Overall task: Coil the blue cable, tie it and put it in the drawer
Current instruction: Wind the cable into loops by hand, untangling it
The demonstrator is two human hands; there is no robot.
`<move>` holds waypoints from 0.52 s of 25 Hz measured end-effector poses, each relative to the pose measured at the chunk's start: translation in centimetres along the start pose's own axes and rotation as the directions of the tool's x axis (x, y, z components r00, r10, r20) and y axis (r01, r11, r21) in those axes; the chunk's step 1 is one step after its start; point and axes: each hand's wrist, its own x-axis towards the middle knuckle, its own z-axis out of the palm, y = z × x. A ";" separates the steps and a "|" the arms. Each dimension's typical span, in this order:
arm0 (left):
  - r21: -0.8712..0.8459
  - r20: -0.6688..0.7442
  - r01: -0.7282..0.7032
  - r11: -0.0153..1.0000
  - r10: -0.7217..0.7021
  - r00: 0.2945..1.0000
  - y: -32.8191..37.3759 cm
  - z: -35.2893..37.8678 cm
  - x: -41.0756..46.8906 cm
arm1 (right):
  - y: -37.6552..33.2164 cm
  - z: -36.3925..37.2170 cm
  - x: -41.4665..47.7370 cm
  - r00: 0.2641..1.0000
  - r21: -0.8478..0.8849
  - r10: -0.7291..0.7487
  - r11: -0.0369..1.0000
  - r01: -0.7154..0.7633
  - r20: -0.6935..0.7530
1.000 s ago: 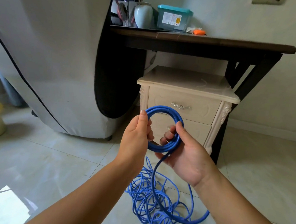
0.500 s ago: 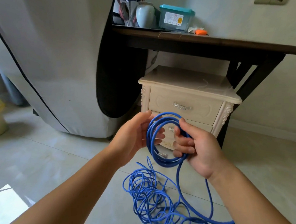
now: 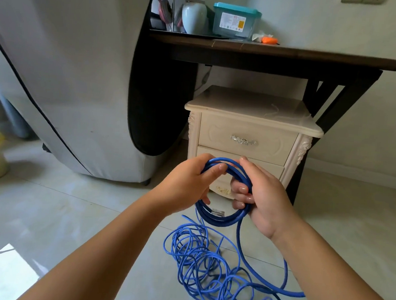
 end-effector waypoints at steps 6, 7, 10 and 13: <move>-0.140 -0.091 0.074 0.987 -0.087 0.992 -0.4 0.5 0.2 | 0.7 0.2 -0.1 0.990 -0.124 -0.127 0.985 0.120 -0.054; -0.166 -0.123 0.068 0.984 -0.089 0.988 -0.5 0.6 0.2 | 0.7 0.2 -0.1 0.990 -0.148 -0.128 0.982 0.117 -0.062; -0.262 -0.206 0.057 0.963 -0.113 0.972 -0.7 0.6 0.3 | 0.7 -0.1 -0.7 0.995 -0.213 -0.104 0.972 0.098 -0.014; -0.378 -0.288 0.074 0.923 -0.194 0.938 -0.7 -0.1 0.3 | 1.8 -0.1 -1.1 0.996 -0.262 -0.082 0.961 0.087 0.032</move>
